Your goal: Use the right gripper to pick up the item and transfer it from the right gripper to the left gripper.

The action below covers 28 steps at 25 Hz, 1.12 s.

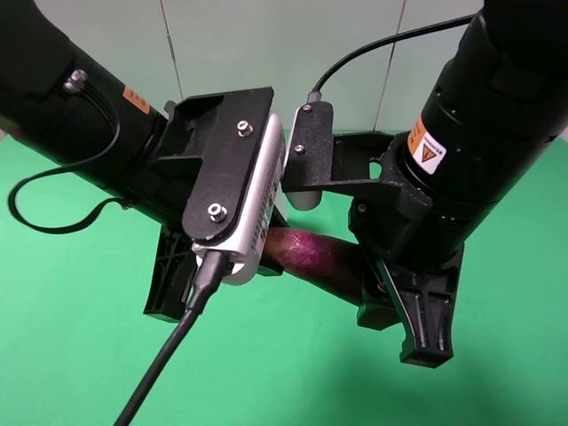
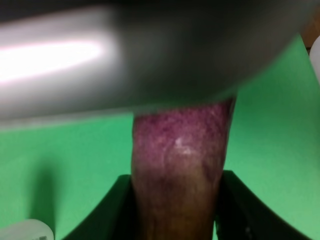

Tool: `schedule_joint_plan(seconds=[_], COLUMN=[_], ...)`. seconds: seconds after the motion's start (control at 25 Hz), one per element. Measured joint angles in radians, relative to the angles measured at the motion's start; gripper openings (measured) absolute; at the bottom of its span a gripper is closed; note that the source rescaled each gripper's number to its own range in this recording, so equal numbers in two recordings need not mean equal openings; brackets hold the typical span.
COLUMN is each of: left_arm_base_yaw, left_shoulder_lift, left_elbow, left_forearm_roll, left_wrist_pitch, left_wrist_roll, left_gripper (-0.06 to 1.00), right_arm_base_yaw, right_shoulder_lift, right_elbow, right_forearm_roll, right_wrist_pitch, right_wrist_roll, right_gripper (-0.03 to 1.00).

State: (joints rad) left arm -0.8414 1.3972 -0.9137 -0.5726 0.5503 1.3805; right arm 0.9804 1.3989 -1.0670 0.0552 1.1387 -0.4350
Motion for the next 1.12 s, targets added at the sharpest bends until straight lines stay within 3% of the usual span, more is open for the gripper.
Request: schedule_joint_plan(seconds=[0.28,0.32,0.4,0.48,0.52,0.76,1.12], left_arm_base_yaw=[0.0,0.0,0.0,0.0,0.0,0.0,0.0], left_shoulder_lift=[0.0,0.0,0.001,0.001,0.001,0.001,0.001], left_elbow=[0.0,0.0,0.0,0.0,0.0,0.0,0.0], left_forearm_roll=[0.002,0.003,0.0,-0.001,-0.001,-0.001,-0.007], left_wrist_pitch=[0.0,0.0,0.007,0.008,0.008,0.008,0.008], left_wrist_roll=[0.0,0.0,0.001,0.002,0.002,0.002,0.003], left_gripper=[0.0,0.0,0.0,0.0,0.0,0.0,0.0], right_arm_base_yaw=[0.0,0.0,0.0,0.0,0.0,0.0,0.0], right_shoulder_lift=[0.0,0.0,0.0,0.0,0.0,0.0,-0.059], right_elbow=[0.0,0.0,0.0,0.0,0.0,0.0,-0.026], right_forearm_roll=[-0.001,-0.001,-0.003,-0.014,-0.019,-0.046,-0.049], right_wrist_pitch=[-0.002,-0.004,-0.035,-0.047,-0.05,-0.05,0.0], right_wrist_roll=[0.0,0.002,0.031,0.058,0.064,0.079,0.162], right_gripper=[0.0,0.05,0.59,0.85,0.91,1.0,1.0])
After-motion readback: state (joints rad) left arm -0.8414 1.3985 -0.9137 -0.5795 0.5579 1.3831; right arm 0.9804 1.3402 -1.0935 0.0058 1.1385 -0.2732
